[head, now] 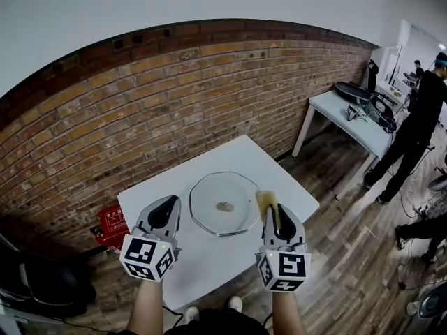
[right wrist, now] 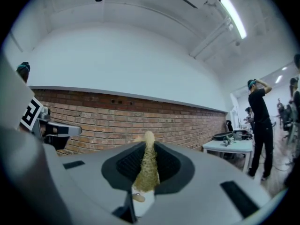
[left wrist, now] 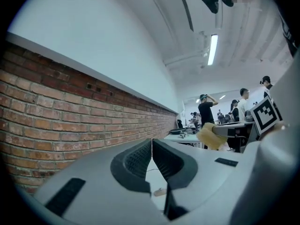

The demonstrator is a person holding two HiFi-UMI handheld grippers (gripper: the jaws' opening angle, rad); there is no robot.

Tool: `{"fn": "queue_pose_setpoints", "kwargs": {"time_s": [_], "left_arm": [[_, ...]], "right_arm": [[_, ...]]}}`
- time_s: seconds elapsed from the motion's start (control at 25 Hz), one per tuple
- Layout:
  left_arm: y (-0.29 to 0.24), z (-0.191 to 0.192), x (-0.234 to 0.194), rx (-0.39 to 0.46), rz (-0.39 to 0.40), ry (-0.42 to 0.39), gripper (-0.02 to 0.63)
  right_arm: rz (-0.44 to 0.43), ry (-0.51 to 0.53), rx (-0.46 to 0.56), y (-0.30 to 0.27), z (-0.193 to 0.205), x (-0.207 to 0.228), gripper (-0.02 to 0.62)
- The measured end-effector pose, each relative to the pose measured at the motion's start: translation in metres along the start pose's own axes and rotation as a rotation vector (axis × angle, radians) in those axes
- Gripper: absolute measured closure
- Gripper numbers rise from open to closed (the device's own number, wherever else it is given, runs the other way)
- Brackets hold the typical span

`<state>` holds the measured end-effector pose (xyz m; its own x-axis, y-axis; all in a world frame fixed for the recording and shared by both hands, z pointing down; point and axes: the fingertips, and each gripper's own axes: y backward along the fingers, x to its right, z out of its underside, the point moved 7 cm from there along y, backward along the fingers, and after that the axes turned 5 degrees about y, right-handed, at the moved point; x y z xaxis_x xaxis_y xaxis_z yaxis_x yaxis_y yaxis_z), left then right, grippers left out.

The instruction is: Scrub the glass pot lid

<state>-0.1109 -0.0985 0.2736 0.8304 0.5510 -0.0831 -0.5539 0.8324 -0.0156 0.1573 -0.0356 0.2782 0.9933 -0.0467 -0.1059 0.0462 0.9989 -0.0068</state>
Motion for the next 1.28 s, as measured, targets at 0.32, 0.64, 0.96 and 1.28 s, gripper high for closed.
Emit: {"fn": "queue_pose_setpoints", "kwargs": {"time_s": [0.32, 0.64, 0.96, 1.28], "left_arm": [[-0.011, 0.008, 0.006, -0.023, -0.005, 0.013, 0.591], [-0.020, 0.013, -0.009, -0.038, -0.002, 0.008, 0.591], [-0.040, 0.004, -0.014, -0.022, -0.006, -0.005, 0.591], [-0.055, 0.013, -0.012, -0.055, -0.008, -0.006, 0.592]], "right_arm": [[-0.020, 0.004, -0.008, -0.012, 0.002, 0.009, 0.537], [-0.012, 0.005, -0.023, -0.024, 0.008, 0.002, 0.537], [-0.024, 0.008, -0.012, -0.044, 0.006, 0.008, 0.537], [-0.045, 0.012, -0.021, -0.055, 0.010, 0.014, 0.537]]}}
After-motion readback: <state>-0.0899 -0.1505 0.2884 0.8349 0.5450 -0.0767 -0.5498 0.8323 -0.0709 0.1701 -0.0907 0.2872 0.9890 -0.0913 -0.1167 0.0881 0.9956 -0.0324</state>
